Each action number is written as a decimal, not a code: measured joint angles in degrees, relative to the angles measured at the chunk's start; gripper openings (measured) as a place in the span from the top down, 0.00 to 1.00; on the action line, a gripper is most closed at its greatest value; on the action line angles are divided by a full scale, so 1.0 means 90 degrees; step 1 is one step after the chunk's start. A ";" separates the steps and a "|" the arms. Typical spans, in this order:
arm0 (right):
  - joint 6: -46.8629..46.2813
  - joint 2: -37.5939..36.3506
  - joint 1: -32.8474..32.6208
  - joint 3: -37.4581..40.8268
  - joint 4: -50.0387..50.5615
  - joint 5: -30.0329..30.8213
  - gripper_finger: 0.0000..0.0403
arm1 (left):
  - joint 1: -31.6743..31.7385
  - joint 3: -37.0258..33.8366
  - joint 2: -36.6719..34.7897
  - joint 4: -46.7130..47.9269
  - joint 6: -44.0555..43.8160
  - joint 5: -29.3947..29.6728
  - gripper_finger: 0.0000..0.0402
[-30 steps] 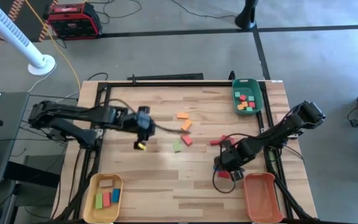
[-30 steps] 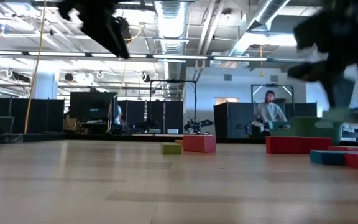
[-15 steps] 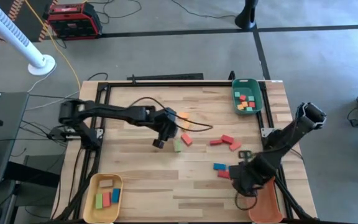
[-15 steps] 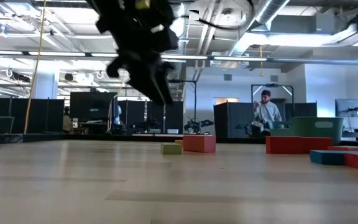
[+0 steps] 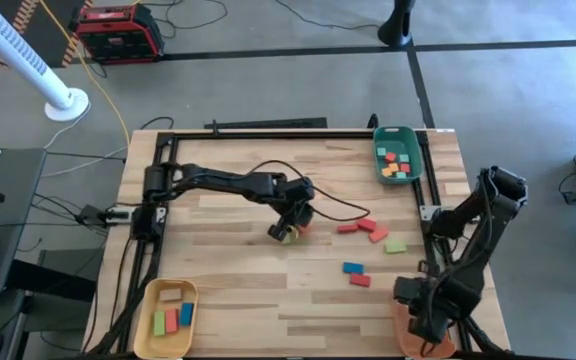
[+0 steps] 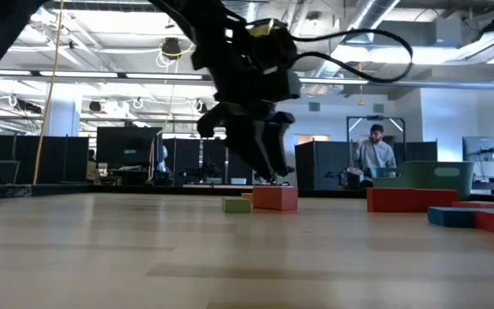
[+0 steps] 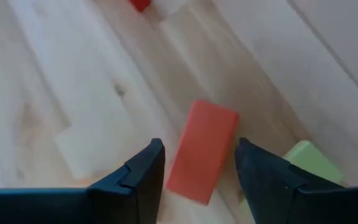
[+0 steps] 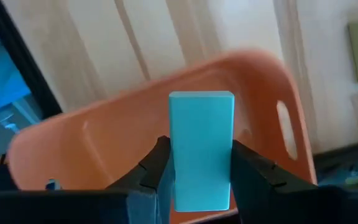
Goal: Sort blocks by size
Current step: Put the light blue thin rectangle block into the orange bin, then put the orange thick rectangle block into the yellow bin
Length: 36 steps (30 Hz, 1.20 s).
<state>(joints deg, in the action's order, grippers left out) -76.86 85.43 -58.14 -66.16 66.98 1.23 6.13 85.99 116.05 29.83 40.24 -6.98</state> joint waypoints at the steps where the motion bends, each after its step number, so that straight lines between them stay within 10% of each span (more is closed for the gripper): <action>1: -0.0171 -0.0002 -0.0082 0.0041 -0.0005 -0.0002 0.63 | 0.0000 0.0184 0.0133 0.0143 0.0036 -0.0109 0.52; 12: -0.1425 -0.0002 -0.0619 0.0573 -0.0344 -0.0002 0.63 | -0.0005 0.1748 0.1482 0.1682 0.0455 -0.0309 0.47; 24: -0.2424 0.0000 -0.1088 0.1148 -0.0799 -0.0002 0.56 | -0.0005 0.1851 0.1437 0.1786 0.0812 -0.0194 0.69; 36: -0.2475 -0.0011 -0.1169 0.1229 -0.1114 0.0000 0.49 | -0.0043 0.1851 0.1428 0.1958 0.0755 0.0049 0.69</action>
<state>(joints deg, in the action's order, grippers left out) -99.14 85.33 -68.66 -55.09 56.95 1.23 5.75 102.65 128.90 47.45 47.03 -6.54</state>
